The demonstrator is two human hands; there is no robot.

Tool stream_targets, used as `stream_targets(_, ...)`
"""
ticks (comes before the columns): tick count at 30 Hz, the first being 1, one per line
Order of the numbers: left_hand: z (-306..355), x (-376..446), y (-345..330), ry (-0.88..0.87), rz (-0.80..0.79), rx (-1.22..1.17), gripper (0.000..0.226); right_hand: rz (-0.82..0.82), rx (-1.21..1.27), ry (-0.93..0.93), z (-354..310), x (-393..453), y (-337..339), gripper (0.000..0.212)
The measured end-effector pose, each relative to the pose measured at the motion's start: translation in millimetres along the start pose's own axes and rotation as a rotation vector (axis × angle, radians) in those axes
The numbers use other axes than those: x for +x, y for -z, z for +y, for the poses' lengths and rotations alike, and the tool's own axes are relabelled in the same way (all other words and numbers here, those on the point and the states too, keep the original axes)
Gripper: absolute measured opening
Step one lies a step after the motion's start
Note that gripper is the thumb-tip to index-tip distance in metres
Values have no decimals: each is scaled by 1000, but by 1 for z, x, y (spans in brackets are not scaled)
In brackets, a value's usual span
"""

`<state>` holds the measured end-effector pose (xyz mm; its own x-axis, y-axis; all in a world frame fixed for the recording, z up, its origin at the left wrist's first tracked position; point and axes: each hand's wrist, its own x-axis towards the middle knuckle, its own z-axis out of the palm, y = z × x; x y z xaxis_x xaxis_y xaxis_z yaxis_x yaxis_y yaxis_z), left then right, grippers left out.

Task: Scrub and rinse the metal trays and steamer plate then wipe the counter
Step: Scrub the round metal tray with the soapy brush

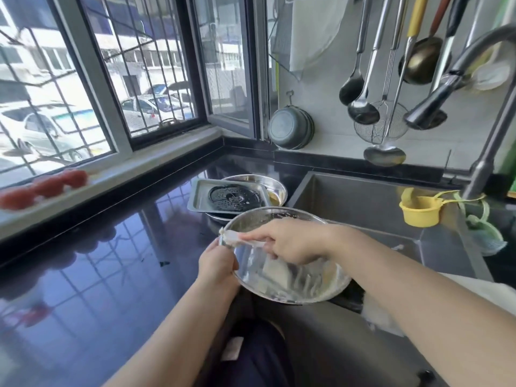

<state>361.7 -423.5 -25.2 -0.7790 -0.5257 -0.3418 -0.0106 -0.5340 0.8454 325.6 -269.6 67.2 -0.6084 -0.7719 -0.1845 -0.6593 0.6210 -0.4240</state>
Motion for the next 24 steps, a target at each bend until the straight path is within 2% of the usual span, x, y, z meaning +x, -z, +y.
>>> stream_targets(2, 7, 26, 8, -27, -18, 53, 79, 26, 42, -27, 9, 5, 5, 69)
stream_targets(4, 12, 44, 11, -30, -10, 125, 87, 42, 60, -56, 20, 8, 7, 72)
stream_targets(8, 28, 63, 10, 4, 50, 215, 80, 80, 138, -138, 44, 21, 3, 76)
stream_targets(11, 38, 91, 9, 28, 143, 298, 68, 120, 145, -195, 60, 31, 1, 67)
stream_targets(14, 58, 116, 6, 46, 171, 389, 38, 160, 154, -242, 74, 47, 5, 64)
stream_targets(16, 64, 129, 5, 1, 122, 425, 34, 166, 145, -249, 75, 59, 9, 64)
stream_targets(18, 67, 133, 11, -49, 4, 467, 33, 152, 124, -238, 70, 72, 11, 65)
stream_targets(21, 75, 141, 37, -128, -128, 658, 18, 101, 92, -231, 55, 98, 12, 66)
stream_targets(24, 82, 157, 64, -119, -137, 628, 20, 139, 105, -210, 39, 142, 6, 69)
